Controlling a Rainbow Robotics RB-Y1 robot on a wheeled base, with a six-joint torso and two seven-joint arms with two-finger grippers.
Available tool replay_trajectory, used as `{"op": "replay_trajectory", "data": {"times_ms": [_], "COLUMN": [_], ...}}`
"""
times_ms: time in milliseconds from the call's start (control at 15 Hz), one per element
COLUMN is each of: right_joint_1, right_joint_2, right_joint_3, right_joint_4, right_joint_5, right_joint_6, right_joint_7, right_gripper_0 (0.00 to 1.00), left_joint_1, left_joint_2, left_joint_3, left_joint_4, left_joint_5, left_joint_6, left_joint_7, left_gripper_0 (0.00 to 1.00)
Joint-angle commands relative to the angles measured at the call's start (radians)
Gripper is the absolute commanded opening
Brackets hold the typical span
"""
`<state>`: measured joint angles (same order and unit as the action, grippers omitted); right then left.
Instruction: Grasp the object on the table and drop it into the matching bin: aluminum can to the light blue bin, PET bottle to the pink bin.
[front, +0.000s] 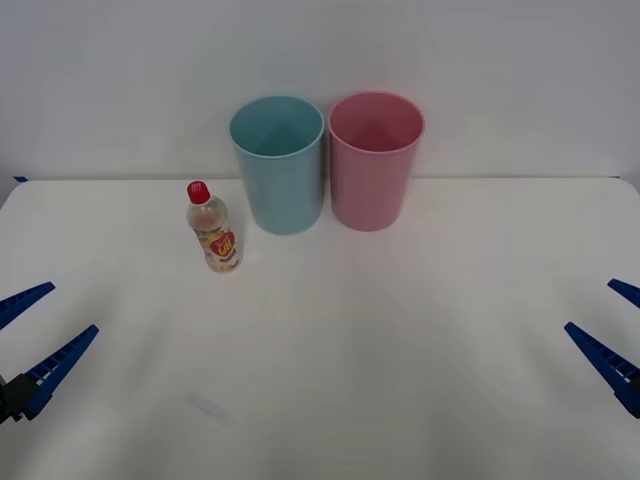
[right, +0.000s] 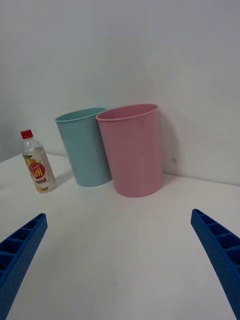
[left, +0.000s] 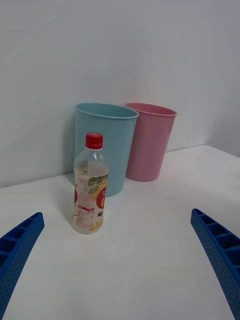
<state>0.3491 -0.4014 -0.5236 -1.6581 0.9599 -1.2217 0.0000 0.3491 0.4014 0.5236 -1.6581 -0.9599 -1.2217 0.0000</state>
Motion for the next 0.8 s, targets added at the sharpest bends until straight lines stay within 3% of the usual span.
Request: {"op": "replay_trajectory", "data": {"times_ms": [67, 533, 800], "right_joint_1": [0.000, 0.000, 0.000], "right_joint_2": [0.000, 0.000, 0.000], "right_joint_3": [0.000, 0.000, 0.000], "right_joint_4": [0.000, 0.000, 0.000], "right_joint_5": [0.000, 0.000, 0.000], "right_joint_6": [0.000, 0.000, 0.000], "right_joint_7": [0.000, 0.000, 0.000], "right_gripper_0": [1.00, 1.00, 1.00], "left_joint_1": [0.000, 0.013, 0.041], "left_joint_2": [0.000, -0.018, -0.018], "left_joint_3": [0.000, -0.005, -0.036], "left_joint_4": [0.000, 0.018, 0.018], "left_joint_5": [0.000, 0.023, 0.021], "left_joint_6": [0.000, 0.014, 0.111], "left_joint_7": [0.000, -0.003, -0.012], "left_gripper_0": [1.00, 1.00, 1.00]}}
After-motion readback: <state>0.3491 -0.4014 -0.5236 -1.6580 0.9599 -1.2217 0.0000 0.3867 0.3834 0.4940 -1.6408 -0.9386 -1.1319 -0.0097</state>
